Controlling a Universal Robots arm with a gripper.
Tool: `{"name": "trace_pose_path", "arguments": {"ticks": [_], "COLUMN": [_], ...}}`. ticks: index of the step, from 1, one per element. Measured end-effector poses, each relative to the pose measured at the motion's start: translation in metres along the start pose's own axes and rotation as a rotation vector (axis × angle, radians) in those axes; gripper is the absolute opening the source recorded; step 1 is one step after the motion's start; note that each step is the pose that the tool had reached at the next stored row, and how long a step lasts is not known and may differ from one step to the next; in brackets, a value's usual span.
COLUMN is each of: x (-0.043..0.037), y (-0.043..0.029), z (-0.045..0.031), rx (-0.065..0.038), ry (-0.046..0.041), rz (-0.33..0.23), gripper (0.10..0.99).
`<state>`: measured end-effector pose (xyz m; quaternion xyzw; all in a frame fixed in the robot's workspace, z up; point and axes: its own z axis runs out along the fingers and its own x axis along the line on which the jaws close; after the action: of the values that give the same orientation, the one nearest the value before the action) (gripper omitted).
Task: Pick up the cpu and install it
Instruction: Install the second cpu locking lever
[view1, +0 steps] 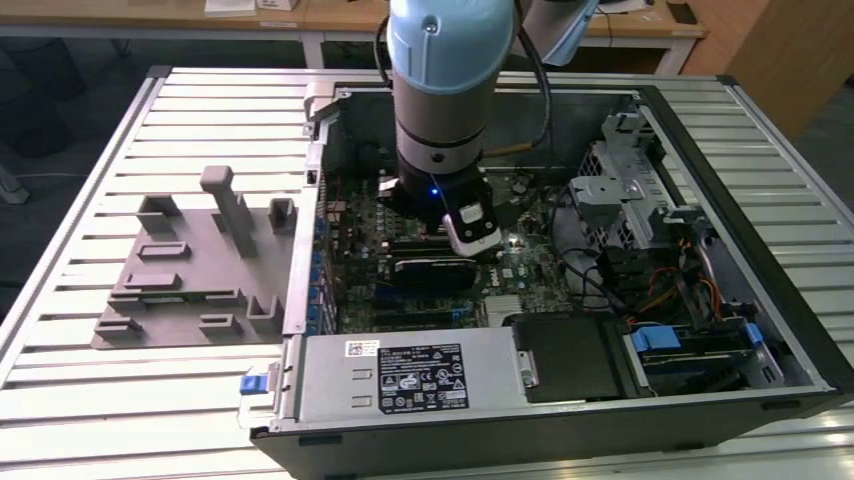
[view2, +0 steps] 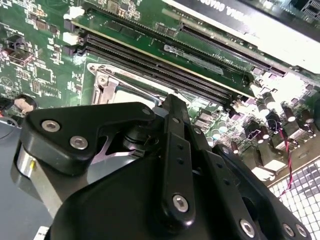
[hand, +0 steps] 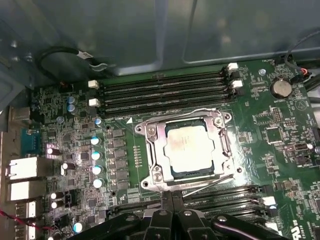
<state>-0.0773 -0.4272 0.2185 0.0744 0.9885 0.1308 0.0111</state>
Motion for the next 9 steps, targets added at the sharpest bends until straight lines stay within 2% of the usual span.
{"name": "trace_pose_path", "arguments": {"ticks": [9], "x": [0.0051], "y": [-0.0050], "z": [0.0071], "rx": [-0.025], "ry": [0.0037], "rz": [0.001], "gripper": [0.106]}}
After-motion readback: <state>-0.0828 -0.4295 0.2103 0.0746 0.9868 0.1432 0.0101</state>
